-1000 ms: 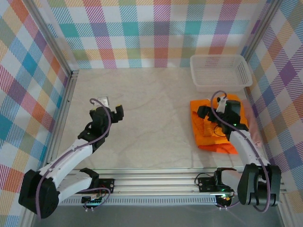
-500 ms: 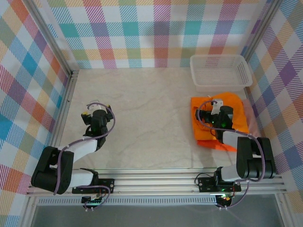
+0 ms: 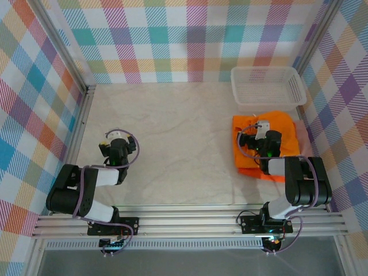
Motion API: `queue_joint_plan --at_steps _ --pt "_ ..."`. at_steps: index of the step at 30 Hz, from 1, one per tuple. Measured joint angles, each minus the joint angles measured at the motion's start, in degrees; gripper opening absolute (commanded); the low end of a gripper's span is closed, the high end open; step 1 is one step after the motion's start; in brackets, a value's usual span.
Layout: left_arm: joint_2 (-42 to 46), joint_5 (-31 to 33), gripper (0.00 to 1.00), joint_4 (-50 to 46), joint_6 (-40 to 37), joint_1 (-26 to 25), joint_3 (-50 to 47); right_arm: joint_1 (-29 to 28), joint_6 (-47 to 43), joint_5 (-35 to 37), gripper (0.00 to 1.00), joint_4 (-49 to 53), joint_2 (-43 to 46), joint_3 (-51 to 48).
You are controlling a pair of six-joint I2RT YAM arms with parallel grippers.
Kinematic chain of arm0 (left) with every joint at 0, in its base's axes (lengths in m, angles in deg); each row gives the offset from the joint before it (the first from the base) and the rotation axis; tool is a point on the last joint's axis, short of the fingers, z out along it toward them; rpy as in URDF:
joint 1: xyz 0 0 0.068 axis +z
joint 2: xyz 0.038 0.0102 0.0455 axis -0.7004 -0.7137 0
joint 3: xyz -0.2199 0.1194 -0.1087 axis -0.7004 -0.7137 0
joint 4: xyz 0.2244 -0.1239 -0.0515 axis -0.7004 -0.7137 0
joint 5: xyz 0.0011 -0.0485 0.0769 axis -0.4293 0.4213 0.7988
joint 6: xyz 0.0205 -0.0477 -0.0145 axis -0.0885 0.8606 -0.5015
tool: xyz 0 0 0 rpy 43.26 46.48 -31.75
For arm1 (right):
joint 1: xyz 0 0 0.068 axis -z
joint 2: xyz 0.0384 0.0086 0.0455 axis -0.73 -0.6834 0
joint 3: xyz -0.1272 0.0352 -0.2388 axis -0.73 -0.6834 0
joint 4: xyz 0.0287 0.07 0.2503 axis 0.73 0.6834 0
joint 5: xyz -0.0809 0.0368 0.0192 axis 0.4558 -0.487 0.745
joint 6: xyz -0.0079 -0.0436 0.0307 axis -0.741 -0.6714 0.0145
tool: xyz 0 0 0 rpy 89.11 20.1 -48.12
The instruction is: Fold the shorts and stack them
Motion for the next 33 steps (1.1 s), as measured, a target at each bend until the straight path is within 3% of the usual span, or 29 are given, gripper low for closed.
queue_joint_plan --at_steps 8,12,33 --pt "-3.48 -8.55 1.00 6.19 -0.31 3.06 -0.02 0.00 0.00 0.04 0.99 -0.02 0.00 0.00" --pt "-5.51 -10.78 1.00 3.19 -0.90 3.23 1.05 0.00 0.00 0.26 0.99 -0.13 0.00 0.00" --pt "-5.79 -12.04 1.00 1.68 -1.29 3.21 3.17 0.00 0.00 0.48 0.99 -0.37 0.00 0.00"
